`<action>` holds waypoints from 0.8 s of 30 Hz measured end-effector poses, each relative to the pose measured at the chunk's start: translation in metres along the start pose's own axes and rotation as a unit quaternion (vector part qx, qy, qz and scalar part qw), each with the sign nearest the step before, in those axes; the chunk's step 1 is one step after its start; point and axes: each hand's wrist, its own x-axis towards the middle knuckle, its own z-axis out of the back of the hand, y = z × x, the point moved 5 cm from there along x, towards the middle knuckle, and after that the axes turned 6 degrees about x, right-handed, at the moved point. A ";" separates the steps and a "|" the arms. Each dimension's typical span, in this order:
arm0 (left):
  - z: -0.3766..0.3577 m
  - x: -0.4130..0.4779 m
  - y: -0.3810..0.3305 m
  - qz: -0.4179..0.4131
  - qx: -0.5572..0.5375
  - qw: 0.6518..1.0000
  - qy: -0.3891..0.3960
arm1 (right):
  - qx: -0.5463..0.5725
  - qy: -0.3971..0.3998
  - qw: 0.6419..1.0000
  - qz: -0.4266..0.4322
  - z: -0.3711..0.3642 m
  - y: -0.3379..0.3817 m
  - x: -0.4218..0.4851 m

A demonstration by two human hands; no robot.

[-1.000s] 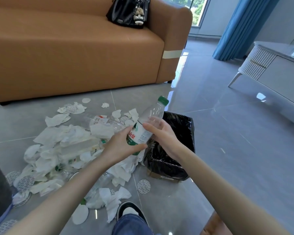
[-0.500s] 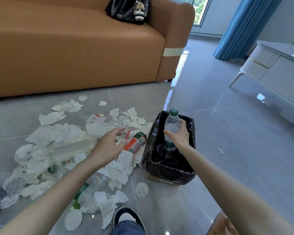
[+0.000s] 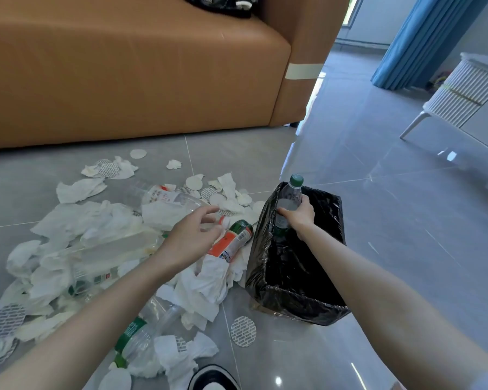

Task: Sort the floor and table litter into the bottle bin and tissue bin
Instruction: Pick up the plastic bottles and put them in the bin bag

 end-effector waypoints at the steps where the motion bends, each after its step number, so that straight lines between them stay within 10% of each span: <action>1: -0.002 0.000 0.002 0.002 -0.004 1.000 0.002 | -0.013 0.004 1.000 -0.001 -0.002 -0.003 0.002; 16: 0.015 -0.011 0.011 0.024 -0.010 1.000 -0.017 | -0.011 -0.109 0.988 0.105 0.031 0.024 -0.041; 24: 0.039 -0.036 0.028 0.037 -0.009 0.998 -0.041 | 0.022 0.081 0.975 0.206 -0.006 0.078 -0.117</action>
